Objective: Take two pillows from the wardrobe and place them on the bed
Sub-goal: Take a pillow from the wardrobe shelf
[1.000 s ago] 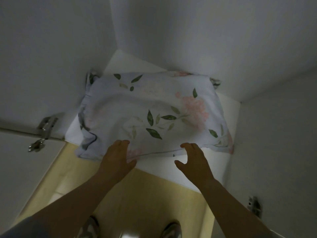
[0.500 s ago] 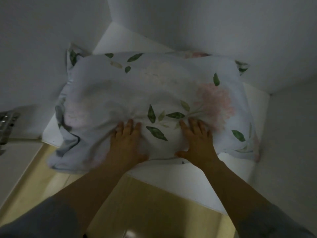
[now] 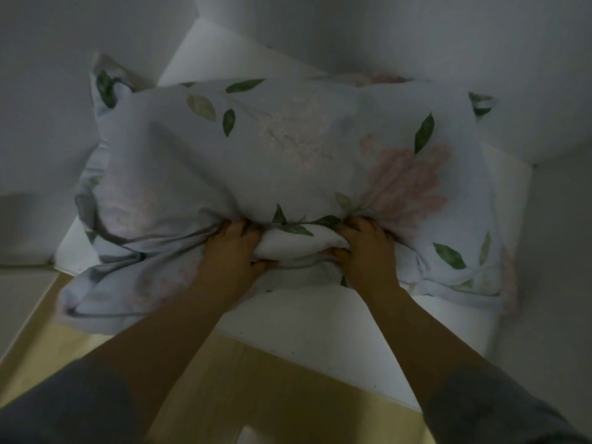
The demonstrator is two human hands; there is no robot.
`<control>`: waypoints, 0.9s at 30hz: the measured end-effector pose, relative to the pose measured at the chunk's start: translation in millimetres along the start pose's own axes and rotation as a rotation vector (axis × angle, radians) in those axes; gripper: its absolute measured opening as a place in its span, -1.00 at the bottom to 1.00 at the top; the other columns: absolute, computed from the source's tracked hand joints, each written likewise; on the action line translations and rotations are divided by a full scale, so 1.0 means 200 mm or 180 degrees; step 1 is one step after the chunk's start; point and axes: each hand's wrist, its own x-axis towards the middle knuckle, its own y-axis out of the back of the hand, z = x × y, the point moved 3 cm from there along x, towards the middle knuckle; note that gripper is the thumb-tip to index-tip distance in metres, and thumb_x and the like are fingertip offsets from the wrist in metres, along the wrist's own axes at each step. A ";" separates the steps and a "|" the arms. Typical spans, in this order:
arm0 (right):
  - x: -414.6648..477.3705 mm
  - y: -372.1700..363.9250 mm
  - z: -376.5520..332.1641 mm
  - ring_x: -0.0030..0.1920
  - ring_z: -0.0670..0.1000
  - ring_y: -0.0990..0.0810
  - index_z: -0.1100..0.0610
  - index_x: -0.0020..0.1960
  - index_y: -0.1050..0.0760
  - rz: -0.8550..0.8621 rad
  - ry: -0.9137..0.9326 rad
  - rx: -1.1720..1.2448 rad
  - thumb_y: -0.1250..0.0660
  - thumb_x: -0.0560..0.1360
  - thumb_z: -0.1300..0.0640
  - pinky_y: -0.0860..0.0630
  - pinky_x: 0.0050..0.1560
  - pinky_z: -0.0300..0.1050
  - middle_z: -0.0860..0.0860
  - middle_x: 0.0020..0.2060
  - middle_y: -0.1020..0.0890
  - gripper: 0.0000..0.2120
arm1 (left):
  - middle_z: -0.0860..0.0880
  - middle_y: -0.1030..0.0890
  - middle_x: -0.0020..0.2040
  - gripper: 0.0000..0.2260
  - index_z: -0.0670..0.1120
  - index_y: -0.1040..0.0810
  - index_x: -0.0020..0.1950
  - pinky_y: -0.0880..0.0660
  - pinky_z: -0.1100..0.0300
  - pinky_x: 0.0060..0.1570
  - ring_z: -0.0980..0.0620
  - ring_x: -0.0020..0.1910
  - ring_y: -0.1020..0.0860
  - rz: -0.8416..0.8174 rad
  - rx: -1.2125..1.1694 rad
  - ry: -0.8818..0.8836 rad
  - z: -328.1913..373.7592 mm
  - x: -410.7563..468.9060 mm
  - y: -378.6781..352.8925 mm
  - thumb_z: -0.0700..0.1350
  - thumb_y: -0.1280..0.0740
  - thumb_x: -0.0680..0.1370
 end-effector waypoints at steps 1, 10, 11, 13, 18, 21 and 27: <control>0.00 0.02 -0.02 -0.04 0.23 -0.58 0.10 -0.09 -0.64 0.0076 -0.0041 0.0063 -0.06 0.35 -0.30 -0.46 -0.03 0.16 0.14 -0.10 -0.65 -0.43 | -0.26 -0.60 0.02 -0.42 -0.22 -0.60 0.08 -0.54 -0.04 -0.06 -0.24 -0.07 -0.58 -0.0060 -0.0052 0.0041 0.01 0.00 0.03 0.20 -0.14 0.37; -0.12 0.37 -0.13 -0.40 0.03 -0.53 0.07 -0.38 -0.43 -0.0271 0.0079 0.0310 -0.24 0.47 -0.12 -0.25 -0.44 -0.14 0.02 -0.44 -0.54 -0.66 | -0.19 -0.60 -0.31 -0.51 -0.22 -0.63 -0.23 -0.50 0.02 -0.35 -0.16 -0.38 -0.56 -0.0387 -0.0488 0.0291 0.13 -0.08 0.37 0.13 -0.08 0.43; -0.14 0.44 -0.15 -0.45 0.02 -0.48 0.07 -0.40 -0.41 -0.0181 0.0084 0.0454 -0.17 0.46 -0.20 -0.23 -0.44 -0.14 0.01 -0.48 -0.49 -0.59 | -0.18 -0.60 -0.30 -0.50 -0.22 -0.63 -0.22 -0.50 0.03 -0.34 -0.15 -0.36 -0.56 -0.0214 -0.0428 0.0187 0.18 -0.11 0.46 0.14 -0.06 0.43; -0.17 0.57 -0.20 -0.48 0.04 -0.42 0.10 -0.40 -0.43 0.0005 0.0077 0.0563 0.05 0.41 -0.30 -0.26 -0.43 -0.10 0.03 -0.50 -0.45 -0.45 | -0.13 -0.57 -0.39 -0.58 -0.18 -0.60 -0.29 -0.47 0.14 -0.40 -0.10 -0.43 -0.55 -0.0136 -0.0386 0.0124 0.25 -0.17 0.59 0.09 -0.12 0.45; -0.24 0.89 -0.35 -0.38 0.06 -0.47 0.07 -0.32 -0.45 0.0113 0.0239 0.0361 0.15 0.38 -0.42 -0.40 -0.29 0.01 0.00 -0.40 -0.48 -0.35 | -0.18 -0.57 -0.24 -0.53 -0.17 -0.56 -0.18 -0.43 0.05 -0.15 -0.15 -0.21 -0.54 0.0297 -0.0256 0.0062 0.37 -0.27 0.87 0.17 -0.06 0.55; -0.31 1.11 -0.44 -0.37 0.04 -0.41 0.04 -0.38 -0.32 0.0185 0.0271 0.0284 0.06 0.40 -0.38 -0.32 -0.27 -0.04 -0.03 -0.42 -0.39 -0.47 | -0.16 -0.57 -0.22 -0.31 -0.14 -0.56 -0.12 -0.46 0.05 -0.12 -0.15 -0.19 -0.55 0.0470 -0.0181 -0.0210 0.45 -0.38 1.05 0.34 0.16 0.48; -0.54 1.51 -0.63 -0.38 0.03 -0.36 -0.03 -0.43 -0.15 0.0316 0.0371 0.0299 0.10 0.36 -0.44 -0.30 -0.23 -0.04 -0.08 -0.48 -0.29 -0.50 | -0.13 -0.58 -0.02 0.01 -0.04 -0.53 0.17 -0.41 0.10 -0.01 -0.09 -0.02 -0.54 0.0059 0.0287 -0.0397 0.59 -0.62 1.42 0.47 0.46 0.23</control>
